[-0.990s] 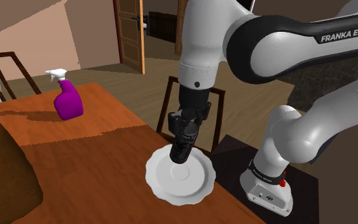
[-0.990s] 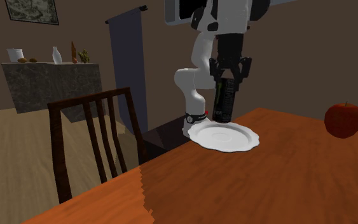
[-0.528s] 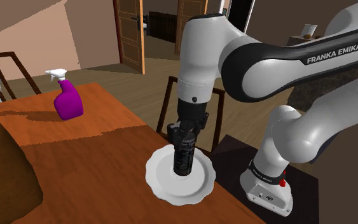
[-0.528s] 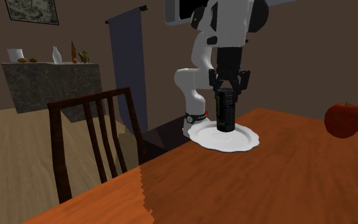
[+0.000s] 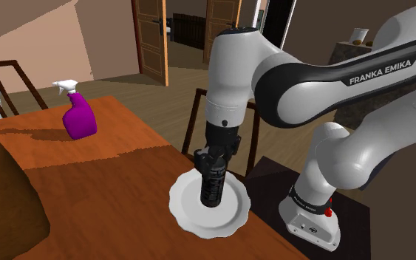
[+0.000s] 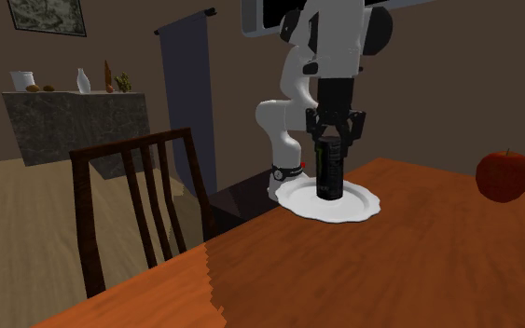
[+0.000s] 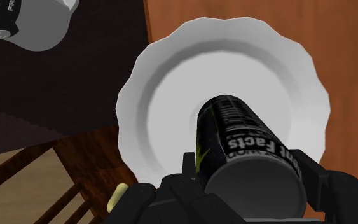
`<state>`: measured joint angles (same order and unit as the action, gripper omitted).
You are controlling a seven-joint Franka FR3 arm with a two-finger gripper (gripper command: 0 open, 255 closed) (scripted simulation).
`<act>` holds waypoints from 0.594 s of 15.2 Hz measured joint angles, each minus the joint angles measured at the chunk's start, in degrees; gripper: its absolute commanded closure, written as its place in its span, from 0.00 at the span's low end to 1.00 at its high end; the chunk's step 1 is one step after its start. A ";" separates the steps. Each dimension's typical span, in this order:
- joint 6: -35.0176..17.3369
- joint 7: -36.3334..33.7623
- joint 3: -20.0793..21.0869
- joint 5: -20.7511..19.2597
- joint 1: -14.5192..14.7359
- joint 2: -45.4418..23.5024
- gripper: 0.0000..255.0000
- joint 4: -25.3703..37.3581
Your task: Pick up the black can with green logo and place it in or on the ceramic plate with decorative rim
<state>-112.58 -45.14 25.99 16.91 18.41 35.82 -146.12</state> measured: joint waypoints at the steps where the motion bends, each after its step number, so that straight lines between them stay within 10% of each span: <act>1: 0.00 0.00 0.00 0.00 0.00 0.00 1.00 -0.01; 2: -0.01 -0.01 0.01 0.01 0.00 0.00 0.00 -0.01; 9: 0.88 0.05 -0.29 -0.19 -0.07 0.24 0.00 0.69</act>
<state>-111.70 -45.09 25.70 16.72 18.33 36.05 -145.43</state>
